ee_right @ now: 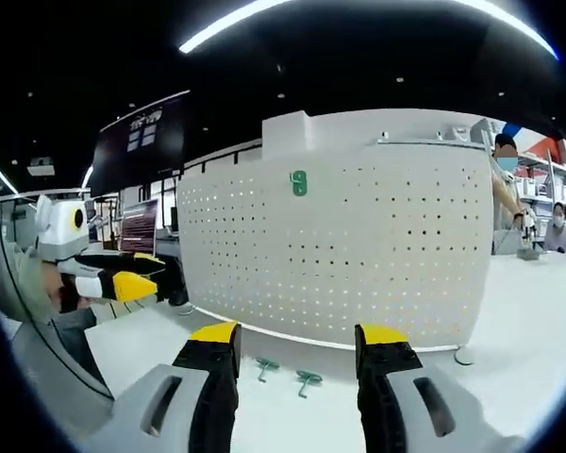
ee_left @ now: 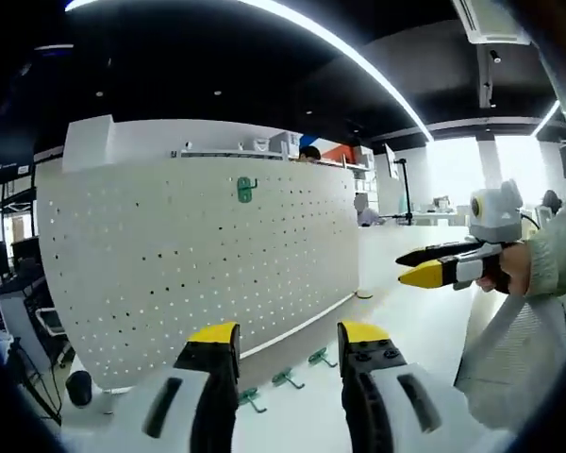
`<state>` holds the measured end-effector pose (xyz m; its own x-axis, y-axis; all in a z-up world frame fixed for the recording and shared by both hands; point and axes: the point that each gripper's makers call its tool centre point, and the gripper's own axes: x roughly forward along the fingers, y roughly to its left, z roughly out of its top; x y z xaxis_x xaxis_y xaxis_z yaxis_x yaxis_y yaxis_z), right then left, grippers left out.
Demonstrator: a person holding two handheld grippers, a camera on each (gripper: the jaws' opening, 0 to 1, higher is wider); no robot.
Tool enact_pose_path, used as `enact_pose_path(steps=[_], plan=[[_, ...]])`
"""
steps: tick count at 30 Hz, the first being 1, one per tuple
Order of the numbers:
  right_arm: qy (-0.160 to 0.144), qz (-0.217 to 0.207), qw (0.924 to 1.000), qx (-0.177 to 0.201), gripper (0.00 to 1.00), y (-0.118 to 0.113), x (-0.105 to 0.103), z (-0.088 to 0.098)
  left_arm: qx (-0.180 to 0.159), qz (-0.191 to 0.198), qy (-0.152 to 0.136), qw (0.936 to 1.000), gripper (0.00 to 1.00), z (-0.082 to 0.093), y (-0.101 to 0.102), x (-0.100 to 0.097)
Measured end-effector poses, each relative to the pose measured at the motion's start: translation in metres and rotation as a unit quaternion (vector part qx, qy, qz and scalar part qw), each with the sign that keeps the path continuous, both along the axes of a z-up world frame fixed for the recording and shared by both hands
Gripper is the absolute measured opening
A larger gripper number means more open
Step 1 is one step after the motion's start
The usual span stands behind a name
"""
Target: Insert the hook assembly into the mounting plate slot until the hook locks in place.
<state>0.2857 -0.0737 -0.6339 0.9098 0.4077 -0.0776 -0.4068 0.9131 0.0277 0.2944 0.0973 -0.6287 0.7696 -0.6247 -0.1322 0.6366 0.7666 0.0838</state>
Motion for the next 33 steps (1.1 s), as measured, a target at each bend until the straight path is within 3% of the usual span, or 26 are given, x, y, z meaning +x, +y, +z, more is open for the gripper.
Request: enact_pose_path(steps=[8,17,24,33], plan=[[-0.021,0.015,0.9997,0.000,0.47,0.009,-0.004,0.008,0.045,-0.023,0.017,0.9986,0.41,-0.018,0.002,0.014],[-0.030,0.028,0.9992,0.001,0.47,0.015,-0.005,0.011,0.126,-0.077,0.059,0.9872,0.42,-0.055,-0.001,0.033],[-0.029,0.026,0.9992,0.014,0.47,0.013,-0.004,0.011,0.191,-0.123,0.070,0.9715,0.39,-0.077,-0.002,0.051],[-0.023,0.022,0.9992,0.023,0.47,0.011,-0.003,0.010,0.249,-0.143,0.105,0.9522,0.35,-0.111,0.012,0.073]])
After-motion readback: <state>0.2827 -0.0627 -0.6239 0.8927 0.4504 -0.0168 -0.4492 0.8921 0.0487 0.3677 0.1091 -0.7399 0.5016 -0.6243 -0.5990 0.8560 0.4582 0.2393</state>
